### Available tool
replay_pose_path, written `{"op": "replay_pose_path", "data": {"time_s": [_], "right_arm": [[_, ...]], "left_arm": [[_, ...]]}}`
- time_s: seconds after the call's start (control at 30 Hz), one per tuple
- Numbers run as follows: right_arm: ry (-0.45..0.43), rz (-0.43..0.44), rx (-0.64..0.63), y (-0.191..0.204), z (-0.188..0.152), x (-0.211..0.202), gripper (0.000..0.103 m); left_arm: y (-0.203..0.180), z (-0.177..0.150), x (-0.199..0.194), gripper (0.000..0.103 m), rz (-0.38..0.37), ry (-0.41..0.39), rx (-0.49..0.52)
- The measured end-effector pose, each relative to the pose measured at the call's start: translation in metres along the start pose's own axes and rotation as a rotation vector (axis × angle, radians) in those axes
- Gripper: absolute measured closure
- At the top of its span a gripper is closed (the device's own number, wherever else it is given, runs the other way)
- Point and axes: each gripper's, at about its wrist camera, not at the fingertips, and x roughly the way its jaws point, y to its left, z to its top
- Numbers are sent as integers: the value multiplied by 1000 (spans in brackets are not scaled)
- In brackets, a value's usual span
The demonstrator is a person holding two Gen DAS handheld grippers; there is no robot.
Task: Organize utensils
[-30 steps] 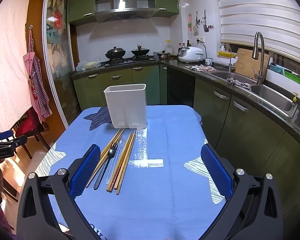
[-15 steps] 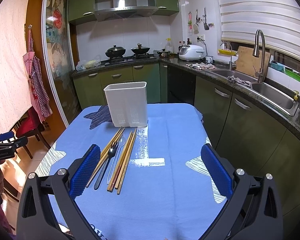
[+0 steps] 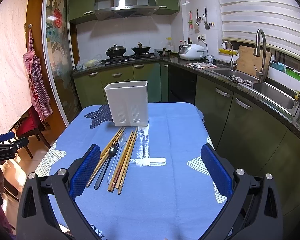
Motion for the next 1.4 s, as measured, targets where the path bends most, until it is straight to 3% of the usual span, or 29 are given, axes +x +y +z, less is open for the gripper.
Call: {"op": "replay_pose_path", "data": {"time_s": [1.13,1.4], "right_arm": [[9,-10,4,-4,-1,2,4],[123,-23,-20,-11,8,35,4]], "left_arm": [[-1,0,3,6,0,13,0],[-9,8,34,6,-39,97,11]]}}
